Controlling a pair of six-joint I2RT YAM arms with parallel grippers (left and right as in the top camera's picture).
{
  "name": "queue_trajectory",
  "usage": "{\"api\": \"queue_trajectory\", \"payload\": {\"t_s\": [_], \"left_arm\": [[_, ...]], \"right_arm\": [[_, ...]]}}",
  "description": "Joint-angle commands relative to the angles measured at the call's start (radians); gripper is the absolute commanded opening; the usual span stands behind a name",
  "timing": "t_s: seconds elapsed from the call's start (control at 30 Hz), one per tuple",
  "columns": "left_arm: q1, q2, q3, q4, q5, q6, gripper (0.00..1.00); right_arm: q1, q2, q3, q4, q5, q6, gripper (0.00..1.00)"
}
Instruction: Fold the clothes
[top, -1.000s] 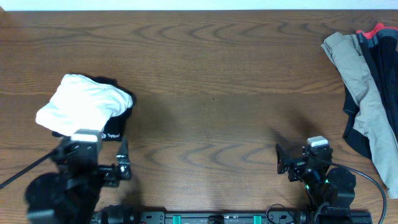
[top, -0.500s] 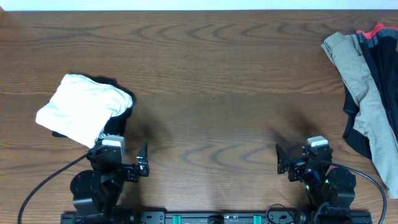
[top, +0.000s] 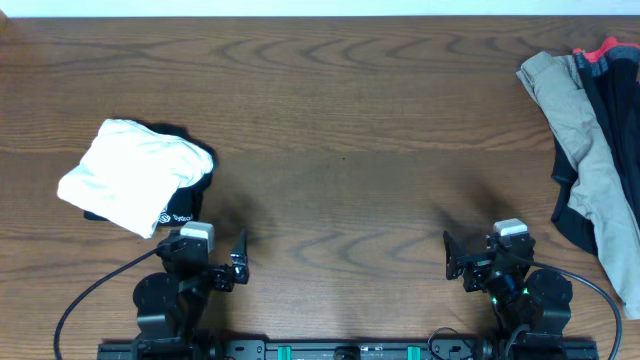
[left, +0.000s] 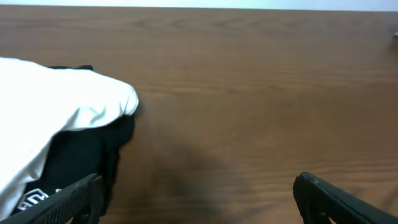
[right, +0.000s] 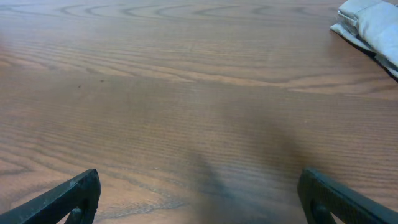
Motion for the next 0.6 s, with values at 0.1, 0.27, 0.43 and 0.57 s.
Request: {"api": "queue_trajectory", "payload": {"t_s": [0.1, 0.27, 0.43, 0.57], "left_arm": [[-0.018, -0.011, -0.054, 0.038, 0.010, -0.008, 0.98], [-0.019, -0.011, -0.057, 0.055, 0.010, -0.008, 0.98], [-0.019, -0.009, -0.057, 0.055, 0.010, -0.008, 0.98], [-0.019, -0.009, -0.057, 0.055, 0.010, -0.008, 0.98]], "right_arm": [[-0.006, -0.008, -0.003, -0.001, -0.007, -0.011, 0.99], [-0.006, -0.008, -0.003, -0.001, -0.007, -0.011, 0.99], [-0.006, -0.008, -0.003, -0.001, -0.007, -0.011, 0.99], [-0.006, -0.008, -0.003, -0.001, -0.007, -0.011, 0.99]]}}
